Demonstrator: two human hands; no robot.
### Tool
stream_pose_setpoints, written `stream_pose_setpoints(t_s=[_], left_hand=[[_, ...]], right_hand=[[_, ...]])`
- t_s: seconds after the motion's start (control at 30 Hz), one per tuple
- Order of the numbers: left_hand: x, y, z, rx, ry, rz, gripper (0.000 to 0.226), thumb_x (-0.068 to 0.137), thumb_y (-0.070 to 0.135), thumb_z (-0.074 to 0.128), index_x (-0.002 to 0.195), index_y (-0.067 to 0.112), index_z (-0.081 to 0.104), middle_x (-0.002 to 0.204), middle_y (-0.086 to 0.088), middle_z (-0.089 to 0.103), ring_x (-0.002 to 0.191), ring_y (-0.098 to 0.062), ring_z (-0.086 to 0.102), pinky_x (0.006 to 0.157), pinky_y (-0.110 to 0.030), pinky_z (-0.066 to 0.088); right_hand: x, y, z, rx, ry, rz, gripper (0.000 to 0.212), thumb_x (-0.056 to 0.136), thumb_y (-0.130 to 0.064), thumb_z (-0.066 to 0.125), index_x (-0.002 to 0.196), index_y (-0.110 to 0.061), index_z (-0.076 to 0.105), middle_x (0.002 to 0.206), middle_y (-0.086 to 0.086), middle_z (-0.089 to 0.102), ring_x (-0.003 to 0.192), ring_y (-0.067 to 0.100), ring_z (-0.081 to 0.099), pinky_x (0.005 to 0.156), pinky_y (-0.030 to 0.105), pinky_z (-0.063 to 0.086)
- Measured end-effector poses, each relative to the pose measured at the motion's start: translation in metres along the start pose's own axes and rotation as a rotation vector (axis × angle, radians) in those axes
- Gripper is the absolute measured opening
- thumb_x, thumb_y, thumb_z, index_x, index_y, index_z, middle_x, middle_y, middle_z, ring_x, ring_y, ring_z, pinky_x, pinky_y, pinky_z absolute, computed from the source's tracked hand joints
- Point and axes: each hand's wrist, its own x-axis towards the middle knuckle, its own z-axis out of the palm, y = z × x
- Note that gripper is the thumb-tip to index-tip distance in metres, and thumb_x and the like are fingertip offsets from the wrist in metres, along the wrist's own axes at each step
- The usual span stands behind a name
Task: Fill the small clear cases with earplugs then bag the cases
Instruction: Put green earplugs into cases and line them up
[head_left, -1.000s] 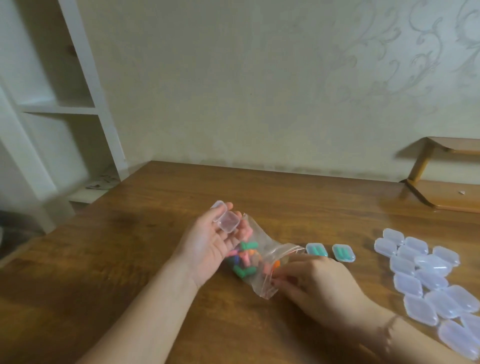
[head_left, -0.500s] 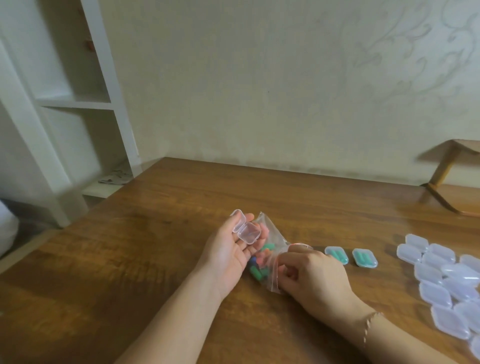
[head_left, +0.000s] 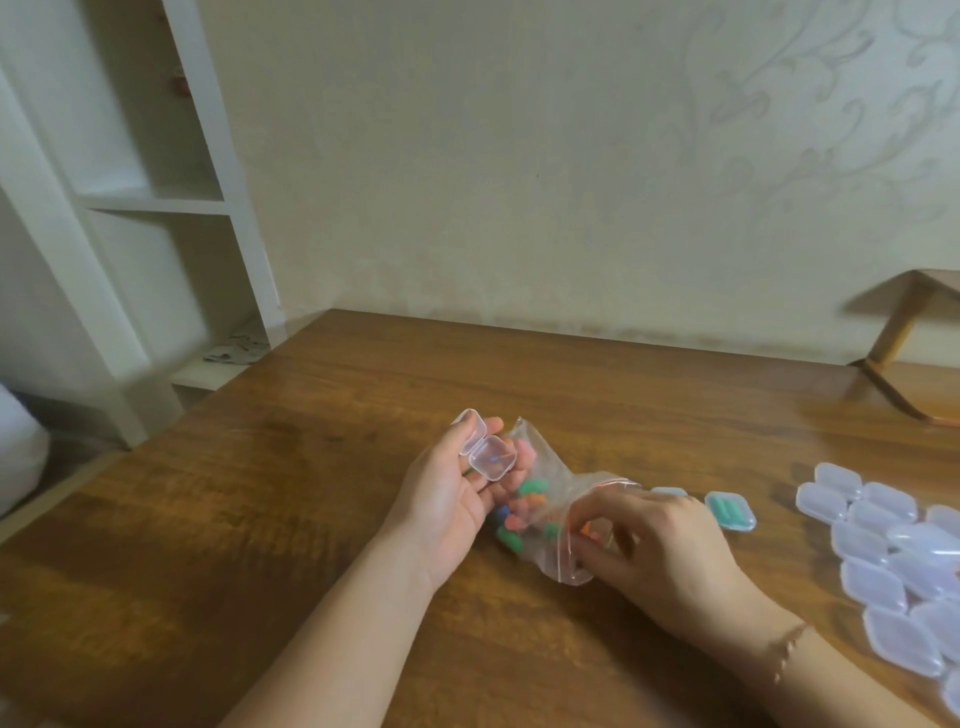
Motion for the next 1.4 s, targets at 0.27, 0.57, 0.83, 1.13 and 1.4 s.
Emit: stream_pose_setpoints(t_s=[0.27, 0.57, 0.83, 1.13, 1.4], left_hand=[[-0.006, -0.007, 0.001, 0.051, -0.193, -0.004, 0.046, 0.084, 0.041, 0.064, 0.12, 0.011, 0.067, 0.123, -0.022, 0.066, 0.113, -0.031, 0.067, 0.098, -0.041, 0.053], [-0.01, -0.019, 0.005, 0.107, -0.306, -0.034, 0.047, 0.091, 0.04, 0.059, 0.124, 0.008, 0.065, 0.127, -0.027, 0.06, 0.109, -0.032, 0.066, 0.095, -0.045, 0.053], [-0.016, -0.02, 0.009, 0.055, -0.342, -0.053, 0.041, 0.097, 0.034, 0.053, 0.122, 0.005, 0.068, 0.113, -0.023, 0.067, 0.096, -0.025, 0.064, 0.087, -0.04, 0.055], [-0.02, -0.017, 0.01, 0.024, -0.377, -0.086, 0.037, 0.097, 0.029, 0.056, 0.122, 0.004, 0.066, 0.103, -0.016, 0.069, 0.091, -0.024, 0.068, 0.081, -0.038, 0.058], [-0.019, -0.018, 0.01, -0.004, -0.388, -0.079, 0.044, 0.087, 0.031, 0.063, 0.122, 0.004, 0.067, 0.109, -0.018, 0.067, 0.095, -0.025, 0.065, 0.083, -0.038, 0.057]], right_hand=[[-0.001, 0.008, -0.016, 0.803, 0.254, 0.268, 0.04, 0.093, 0.009, 0.051, 0.085, -0.021, 0.076, 0.089, 0.002, 0.057, 0.077, 0.023, 0.065, 0.064, 0.036, 0.058], [0.004, -0.014, -0.012, 0.447, 0.343, 0.206, 0.036, 0.077, -0.005, 0.077, 0.102, -0.03, 0.07, 0.086, -0.01, 0.063, 0.077, 0.014, 0.064, 0.067, 0.022, 0.054], [0.009, -0.024, 0.01, 0.01, 0.429, 0.074, 0.02, 0.071, -0.032, 0.082, 0.079, -0.027, 0.065, 0.068, -0.021, 0.057, 0.06, 0.004, 0.052, 0.048, 0.03, 0.048], [0.009, -0.02, 0.014, -0.166, 0.417, -0.05, 0.023, 0.082, -0.045, 0.062, 0.076, -0.025, 0.07, 0.077, -0.015, 0.066, 0.067, 0.012, 0.055, 0.048, 0.029, 0.048], [0.008, -0.018, 0.015, -0.182, 0.414, -0.053, 0.027, 0.084, -0.049, 0.059, 0.082, -0.027, 0.074, 0.083, -0.014, 0.065, 0.071, 0.013, 0.053, 0.048, 0.029, 0.047]])
